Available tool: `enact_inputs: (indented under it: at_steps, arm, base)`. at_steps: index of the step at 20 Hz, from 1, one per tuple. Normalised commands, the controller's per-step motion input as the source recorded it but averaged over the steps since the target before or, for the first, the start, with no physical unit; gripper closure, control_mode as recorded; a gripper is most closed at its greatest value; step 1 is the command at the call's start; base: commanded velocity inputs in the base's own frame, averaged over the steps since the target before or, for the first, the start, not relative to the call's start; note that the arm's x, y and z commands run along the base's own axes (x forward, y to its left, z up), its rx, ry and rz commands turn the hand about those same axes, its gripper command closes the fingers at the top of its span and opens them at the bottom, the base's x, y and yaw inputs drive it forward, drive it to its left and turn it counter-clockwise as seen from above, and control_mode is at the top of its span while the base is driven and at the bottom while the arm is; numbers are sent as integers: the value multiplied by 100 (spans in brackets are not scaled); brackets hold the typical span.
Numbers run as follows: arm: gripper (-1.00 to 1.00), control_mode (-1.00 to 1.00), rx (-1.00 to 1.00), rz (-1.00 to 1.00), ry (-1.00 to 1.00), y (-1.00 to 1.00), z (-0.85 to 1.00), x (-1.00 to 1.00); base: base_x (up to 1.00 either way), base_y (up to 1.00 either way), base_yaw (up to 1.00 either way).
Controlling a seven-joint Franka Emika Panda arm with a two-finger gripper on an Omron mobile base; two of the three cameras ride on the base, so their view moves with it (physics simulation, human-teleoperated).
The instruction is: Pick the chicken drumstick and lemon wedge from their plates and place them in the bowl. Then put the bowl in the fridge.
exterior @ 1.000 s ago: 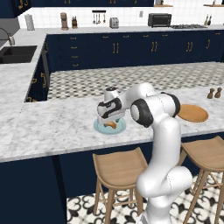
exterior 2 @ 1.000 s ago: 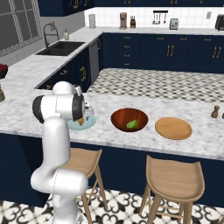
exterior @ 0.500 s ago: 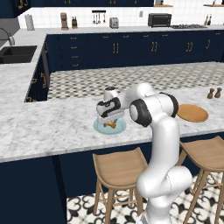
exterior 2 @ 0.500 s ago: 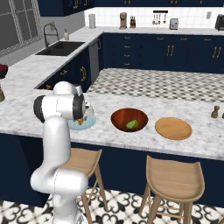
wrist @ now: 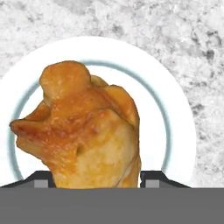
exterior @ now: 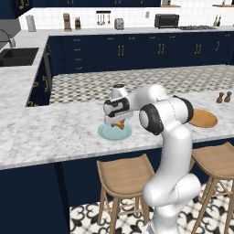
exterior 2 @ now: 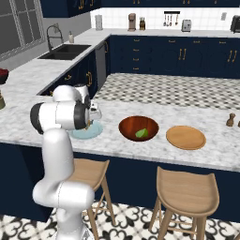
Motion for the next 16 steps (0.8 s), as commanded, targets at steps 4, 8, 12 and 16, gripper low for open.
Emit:
enact_inputs:
  at_steps: [4,8,12,16]
  arm:
    - [100,-100,1,-18,-8,-80,52,-18]
    - [100,-100,1,-41,-1,-94,28,-13]
    - [100,-100,1,-55,0,-100,6,-1]
    - [100,-100,4,-48,0,-89,28,0]
  base:
    - [0,0,0]
    - [0,0,0]
    - [0,0,0]
    - [0,0,0]
